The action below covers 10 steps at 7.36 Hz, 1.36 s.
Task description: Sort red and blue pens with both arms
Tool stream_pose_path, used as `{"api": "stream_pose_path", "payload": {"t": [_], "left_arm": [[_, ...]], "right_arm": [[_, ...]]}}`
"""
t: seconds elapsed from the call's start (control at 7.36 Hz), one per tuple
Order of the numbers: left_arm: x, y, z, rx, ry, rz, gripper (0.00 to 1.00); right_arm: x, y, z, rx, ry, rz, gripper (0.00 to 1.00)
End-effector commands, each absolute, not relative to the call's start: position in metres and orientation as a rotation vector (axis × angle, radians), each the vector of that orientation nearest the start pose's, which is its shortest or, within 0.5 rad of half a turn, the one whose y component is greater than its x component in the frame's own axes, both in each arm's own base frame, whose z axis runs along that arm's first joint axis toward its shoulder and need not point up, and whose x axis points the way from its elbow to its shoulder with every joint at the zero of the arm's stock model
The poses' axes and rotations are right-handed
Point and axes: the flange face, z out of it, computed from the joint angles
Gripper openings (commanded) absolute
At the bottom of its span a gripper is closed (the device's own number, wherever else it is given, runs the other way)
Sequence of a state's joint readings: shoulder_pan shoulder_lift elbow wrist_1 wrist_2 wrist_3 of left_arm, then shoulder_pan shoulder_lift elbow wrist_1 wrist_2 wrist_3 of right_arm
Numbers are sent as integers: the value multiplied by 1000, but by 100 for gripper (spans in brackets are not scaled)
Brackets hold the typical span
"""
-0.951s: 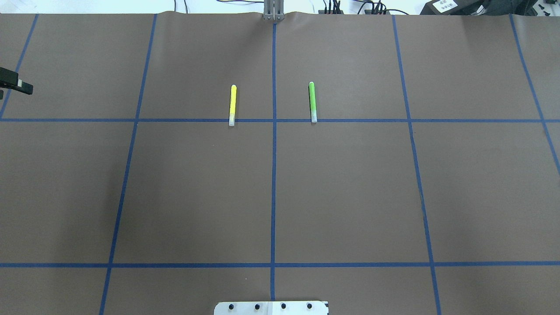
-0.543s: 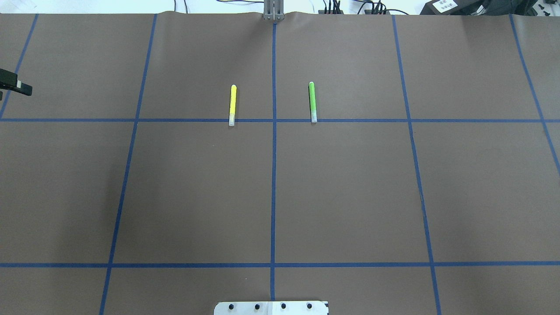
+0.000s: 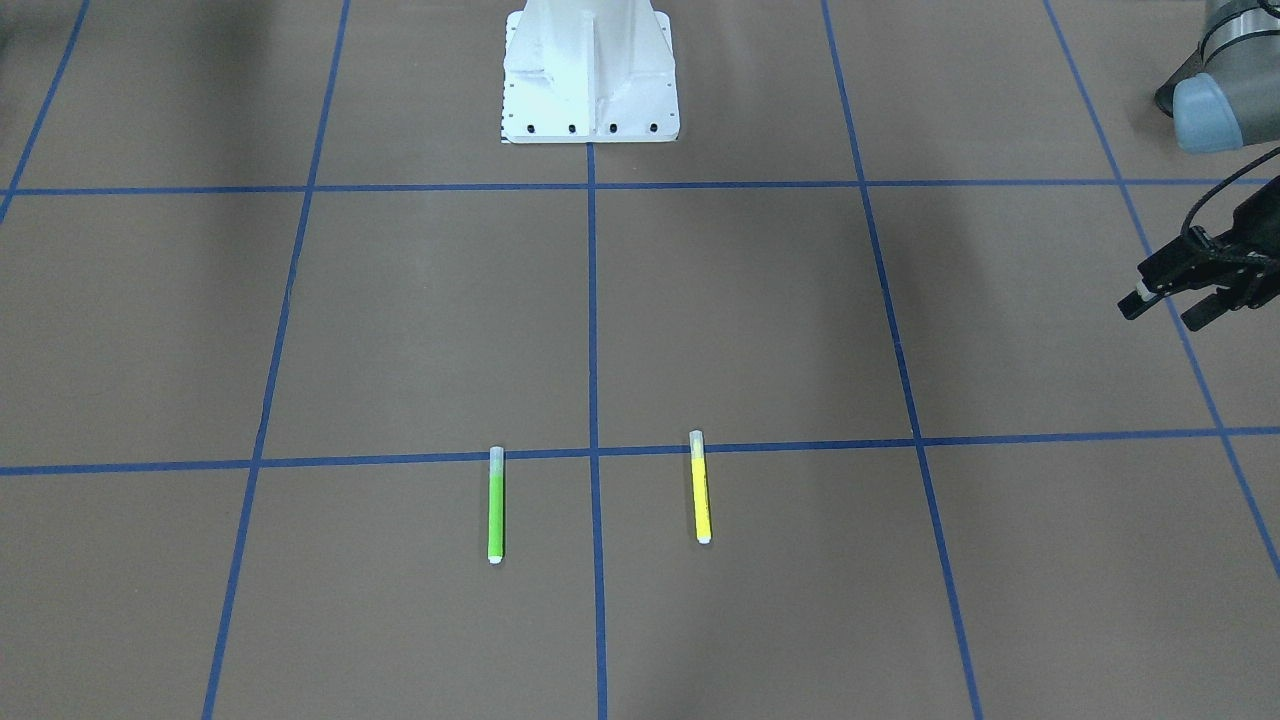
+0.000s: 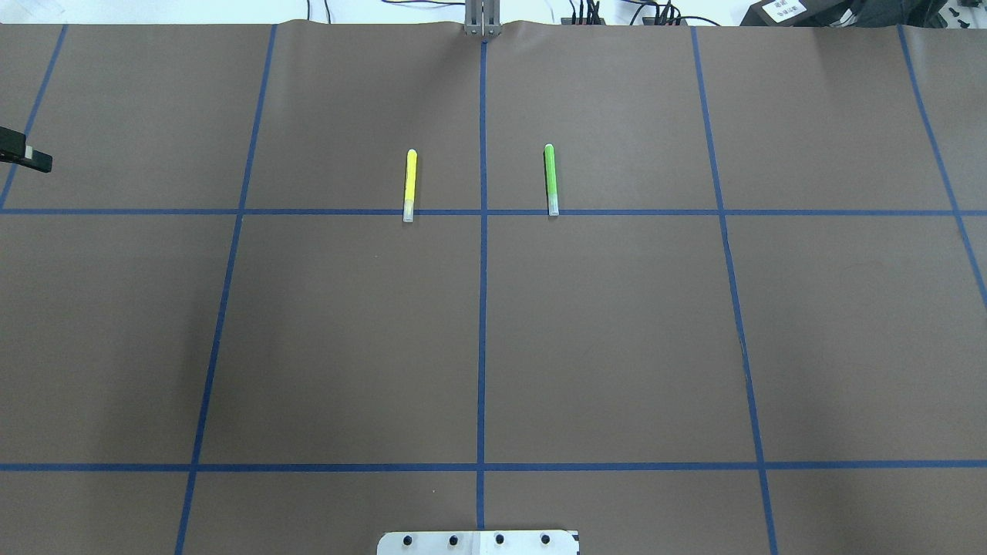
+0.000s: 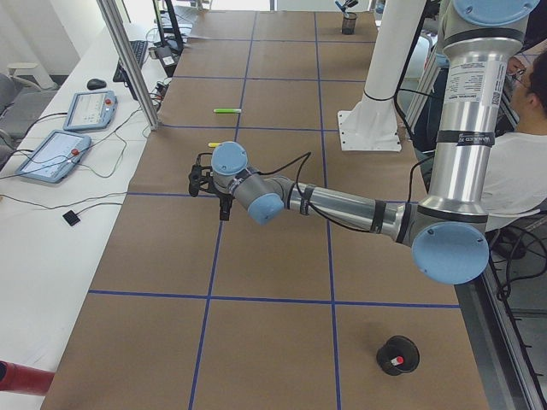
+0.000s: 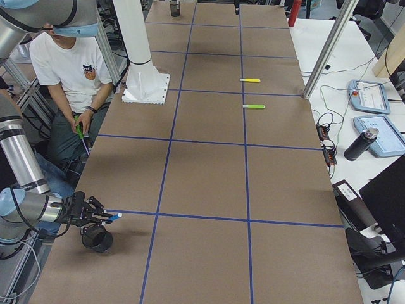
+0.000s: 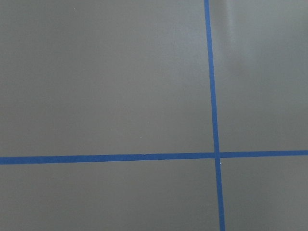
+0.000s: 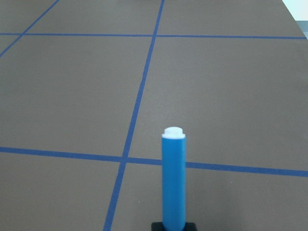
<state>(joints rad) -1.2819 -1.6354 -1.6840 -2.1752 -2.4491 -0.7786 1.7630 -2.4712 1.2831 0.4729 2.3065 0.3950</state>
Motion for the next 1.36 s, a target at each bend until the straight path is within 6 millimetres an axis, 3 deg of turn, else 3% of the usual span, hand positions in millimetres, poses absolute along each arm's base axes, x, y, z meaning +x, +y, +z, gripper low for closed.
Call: {"api": "stream_pose_path", "payload": {"t": [0.0,1.09,1.22], "left_arm": [[97,-522,491,210,1076,-102,99],[98,-522,489,209,1078,-105,99],[98,-522,489,209,1078,-105,99]], "right_arm": [[53,83,764,735,-746,222,0],[53,94,778,688,-671,262,0],[52,92,779,686,-675,272,39]]}}
